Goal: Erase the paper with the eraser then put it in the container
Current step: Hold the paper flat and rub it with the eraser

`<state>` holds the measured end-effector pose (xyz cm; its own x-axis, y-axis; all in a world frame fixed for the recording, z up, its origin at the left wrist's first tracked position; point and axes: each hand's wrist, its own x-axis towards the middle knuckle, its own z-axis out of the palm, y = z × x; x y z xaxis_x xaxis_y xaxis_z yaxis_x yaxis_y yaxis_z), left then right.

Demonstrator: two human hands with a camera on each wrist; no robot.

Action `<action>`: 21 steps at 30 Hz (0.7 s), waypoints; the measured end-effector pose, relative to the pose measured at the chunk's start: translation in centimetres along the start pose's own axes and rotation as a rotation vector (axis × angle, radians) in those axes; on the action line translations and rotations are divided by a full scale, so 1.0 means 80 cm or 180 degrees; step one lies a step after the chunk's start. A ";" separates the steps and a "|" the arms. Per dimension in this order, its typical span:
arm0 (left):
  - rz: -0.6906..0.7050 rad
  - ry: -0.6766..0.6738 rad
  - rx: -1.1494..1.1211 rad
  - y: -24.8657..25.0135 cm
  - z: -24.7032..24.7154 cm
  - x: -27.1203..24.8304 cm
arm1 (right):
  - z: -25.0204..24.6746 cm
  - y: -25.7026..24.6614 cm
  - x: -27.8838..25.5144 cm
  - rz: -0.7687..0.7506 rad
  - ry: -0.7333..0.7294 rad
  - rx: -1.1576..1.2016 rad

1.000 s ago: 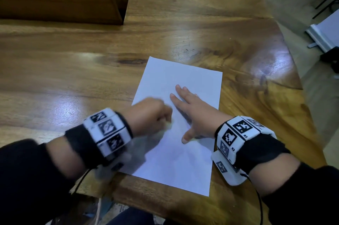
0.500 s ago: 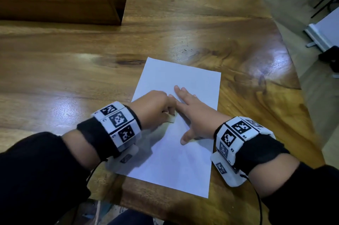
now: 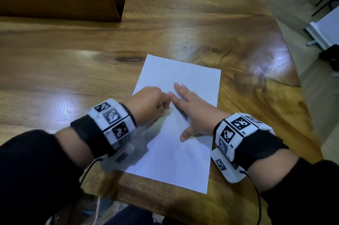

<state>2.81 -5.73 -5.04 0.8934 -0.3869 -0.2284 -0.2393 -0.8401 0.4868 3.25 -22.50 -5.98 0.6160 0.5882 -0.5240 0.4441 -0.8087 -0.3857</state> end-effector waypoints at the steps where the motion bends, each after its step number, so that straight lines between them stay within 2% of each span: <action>1: 0.0138 -0.0040 -0.0048 -0.001 0.006 -0.017 | 0.000 0.000 0.000 0.0005 -0.0002 -0.0005; 4: 0.0541 -0.0580 -0.0236 0.001 0.026 -0.078 | -0.002 0.000 -0.003 0.0005 -0.0013 -0.0024; 7: 0.0447 -0.0907 -0.0276 -0.002 0.024 -0.076 | -0.004 -0.003 -0.004 0.0003 -0.0034 -0.0025; 8: 0.0405 -0.0843 -0.0207 -0.001 0.018 -0.062 | -0.005 -0.003 -0.004 0.0007 -0.0043 -0.0029; 11: 0.0325 -0.0231 -0.0022 0.002 0.008 -0.016 | -0.004 -0.002 -0.003 0.0015 -0.0030 -0.0015; 13: 0.0338 -0.0011 -0.0008 0.000 0.014 -0.018 | -0.003 -0.002 -0.003 0.0013 -0.0025 -0.0023; 14: 0.0465 -0.0033 -0.0031 -0.001 0.020 -0.031 | -0.003 -0.001 -0.003 0.0011 -0.0031 -0.0023; 16: 0.0666 -0.0407 -0.0201 0.004 0.032 -0.068 | -0.003 0.000 -0.003 0.0015 -0.0032 -0.0014; 19: 0.0662 -0.0914 -0.0258 0.004 0.035 -0.083 | -0.003 -0.001 -0.004 0.0020 -0.0028 -0.0018; 21: 0.0599 -0.0779 -0.0077 0.007 0.023 -0.053 | -0.003 -0.002 -0.003 0.0016 -0.0023 -0.0053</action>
<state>-1.78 -5.28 -5.34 0.7154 -0.6174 -0.3271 -0.3801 -0.7368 0.5592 3.18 -22.54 -5.64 0.6135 0.5841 -0.5315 0.4519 -0.8115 -0.3704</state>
